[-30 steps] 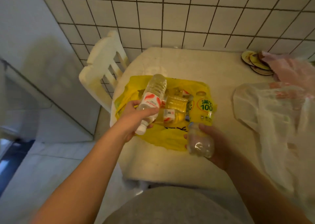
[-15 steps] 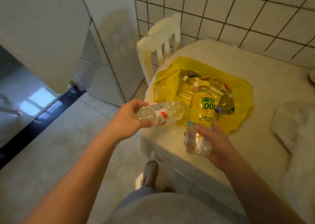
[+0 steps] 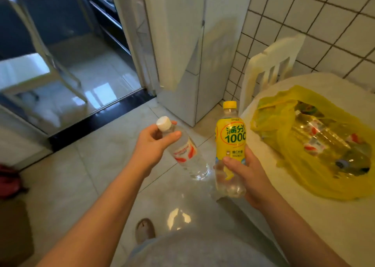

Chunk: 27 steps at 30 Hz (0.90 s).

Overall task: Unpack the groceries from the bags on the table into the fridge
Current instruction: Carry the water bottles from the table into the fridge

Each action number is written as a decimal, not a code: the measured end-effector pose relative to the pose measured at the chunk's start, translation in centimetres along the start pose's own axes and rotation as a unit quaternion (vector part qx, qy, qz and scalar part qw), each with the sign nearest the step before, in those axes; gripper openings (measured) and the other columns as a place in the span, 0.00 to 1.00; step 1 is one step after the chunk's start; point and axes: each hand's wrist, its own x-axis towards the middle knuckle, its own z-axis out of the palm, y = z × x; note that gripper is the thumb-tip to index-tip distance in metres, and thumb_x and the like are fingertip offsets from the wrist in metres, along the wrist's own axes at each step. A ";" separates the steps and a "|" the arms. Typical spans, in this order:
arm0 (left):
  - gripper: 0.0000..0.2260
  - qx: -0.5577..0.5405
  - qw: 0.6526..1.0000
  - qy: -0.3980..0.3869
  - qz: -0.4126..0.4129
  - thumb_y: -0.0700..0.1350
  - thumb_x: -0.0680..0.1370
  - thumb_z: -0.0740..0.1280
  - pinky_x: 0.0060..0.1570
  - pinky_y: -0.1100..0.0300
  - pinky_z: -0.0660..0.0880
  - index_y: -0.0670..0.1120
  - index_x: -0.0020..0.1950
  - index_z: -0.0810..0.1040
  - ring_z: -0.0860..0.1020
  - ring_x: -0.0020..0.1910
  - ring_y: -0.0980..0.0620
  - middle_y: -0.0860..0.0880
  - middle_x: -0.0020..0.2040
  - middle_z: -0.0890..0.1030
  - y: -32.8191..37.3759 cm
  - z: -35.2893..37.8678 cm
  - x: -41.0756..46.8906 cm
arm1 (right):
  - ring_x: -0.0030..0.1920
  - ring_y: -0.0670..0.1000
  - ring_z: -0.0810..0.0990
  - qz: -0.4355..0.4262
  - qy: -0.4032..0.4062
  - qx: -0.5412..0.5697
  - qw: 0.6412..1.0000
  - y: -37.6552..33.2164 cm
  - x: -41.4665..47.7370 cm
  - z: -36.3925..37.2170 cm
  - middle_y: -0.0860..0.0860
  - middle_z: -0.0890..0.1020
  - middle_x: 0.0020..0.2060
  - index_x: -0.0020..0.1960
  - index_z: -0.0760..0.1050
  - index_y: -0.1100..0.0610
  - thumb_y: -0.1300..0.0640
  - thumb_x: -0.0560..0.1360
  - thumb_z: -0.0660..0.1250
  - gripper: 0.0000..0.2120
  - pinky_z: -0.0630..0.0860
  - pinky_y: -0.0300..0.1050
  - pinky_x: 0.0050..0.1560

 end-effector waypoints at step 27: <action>0.07 -0.121 0.966 0.212 0.087 0.45 0.81 0.65 0.44 0.61 0.79 0.46 0.55 0.81 0.84 0.44 0.53 0.50 0.46 0.85 0.7 -42.6 14.0 | 0.49 0.60 0.85 -0.052 -0.124 -0.105 0.985 2.1 21.3 46.7 0.56 0.86 0.48 0.58 0.79 0.60 0.45 0.58 0.78 0.33 0.82 0.59 0.52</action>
